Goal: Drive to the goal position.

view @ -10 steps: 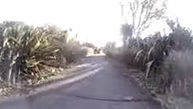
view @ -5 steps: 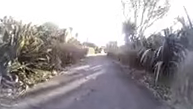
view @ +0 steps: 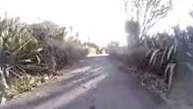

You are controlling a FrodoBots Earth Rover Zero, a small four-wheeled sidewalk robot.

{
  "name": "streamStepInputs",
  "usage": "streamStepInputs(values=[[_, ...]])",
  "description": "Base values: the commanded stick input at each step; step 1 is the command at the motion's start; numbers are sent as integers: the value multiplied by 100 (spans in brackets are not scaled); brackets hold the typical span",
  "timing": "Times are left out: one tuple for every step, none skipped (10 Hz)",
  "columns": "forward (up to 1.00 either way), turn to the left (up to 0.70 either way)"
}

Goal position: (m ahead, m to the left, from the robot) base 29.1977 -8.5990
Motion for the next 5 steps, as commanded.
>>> streamStepInputs(values=[[100,0],[100,0],[100,-20],[100,-29],[100,-38]])
